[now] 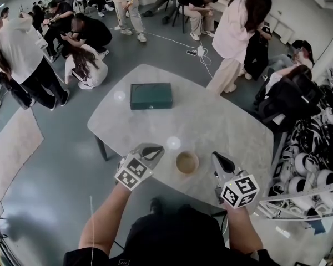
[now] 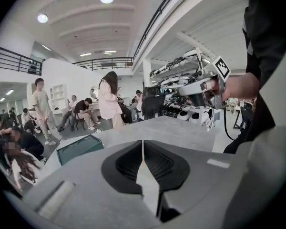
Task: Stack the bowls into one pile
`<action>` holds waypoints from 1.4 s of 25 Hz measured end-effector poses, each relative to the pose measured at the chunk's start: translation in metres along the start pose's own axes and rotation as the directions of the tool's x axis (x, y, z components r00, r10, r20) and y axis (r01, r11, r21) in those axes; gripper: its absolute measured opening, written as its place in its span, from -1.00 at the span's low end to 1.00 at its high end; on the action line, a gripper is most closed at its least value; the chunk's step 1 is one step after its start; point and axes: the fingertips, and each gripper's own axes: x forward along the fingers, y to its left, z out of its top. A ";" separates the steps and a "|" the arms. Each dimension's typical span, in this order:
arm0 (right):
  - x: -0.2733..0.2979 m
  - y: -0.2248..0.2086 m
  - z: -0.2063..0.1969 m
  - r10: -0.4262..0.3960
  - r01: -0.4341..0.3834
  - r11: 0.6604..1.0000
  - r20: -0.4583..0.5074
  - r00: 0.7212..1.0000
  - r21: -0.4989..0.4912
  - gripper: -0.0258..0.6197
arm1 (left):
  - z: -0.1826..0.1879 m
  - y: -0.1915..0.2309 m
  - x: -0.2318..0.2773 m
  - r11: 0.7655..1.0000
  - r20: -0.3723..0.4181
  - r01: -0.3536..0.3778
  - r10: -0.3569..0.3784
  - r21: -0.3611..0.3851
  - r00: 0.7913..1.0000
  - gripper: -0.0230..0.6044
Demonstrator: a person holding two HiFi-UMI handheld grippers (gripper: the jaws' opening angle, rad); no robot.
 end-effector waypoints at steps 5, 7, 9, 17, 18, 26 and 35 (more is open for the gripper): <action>-0.006 -0.011 0.017 -0.018 0.019 1.000 0.044 0.999 -0.007 -0.91 | 0.029 0.020 -0.018 0.992 0.103 -0.062 0.073 -0.108 0.992 -0.86; -0.010 -0.024 0.021 -0.022 0.022 1.000 0.057 0.998 -0.003 -0.91 | 0.045 0.023 -0.017 0.986 0.140 -0.079 0.100 -0.143 0.985 -0.86; -0.016 -0.037 0.024 -0.024 0.024 1.000 0.073 0.997 -0.002 -0.91 | 0.060 0.024 -0.013 0.980 0.174 -0.090 0.121 -0.177 0.977 -0.87; -0.036 -0.075 0.049 -0.033 0.033 0.999 0.141 0.989 0.004 -0.91 | 0.111 0.031 0.000 0.961 0.244 -0.161 0.215 -0.226 0.946 -0.89; -0.038 -0.078 0.052 -0.032 0.032 0.999 0.148 0.989 0.002 -0.91 | 0.114 0.031 0.003 0.962 0.240 -0.162 0.215 -0.220 0.947 -0.89; -0.040 -0.088 0.055 -0.033 0.037 0.999 0.167 0.985 -0.020 -0.91 | 0.117 0.032 0.015 0.959 0.223 -0.178 0.227 -0.220 0.948 -0.89; -0.045 -0.095 0.058 -0.041 0.045 0.999 0.173 0.984 -0.017 -0.92 | 0.121 0.028 0.017 0.961 0.216 -0.189 0.231 -0.200 0.949 -0.89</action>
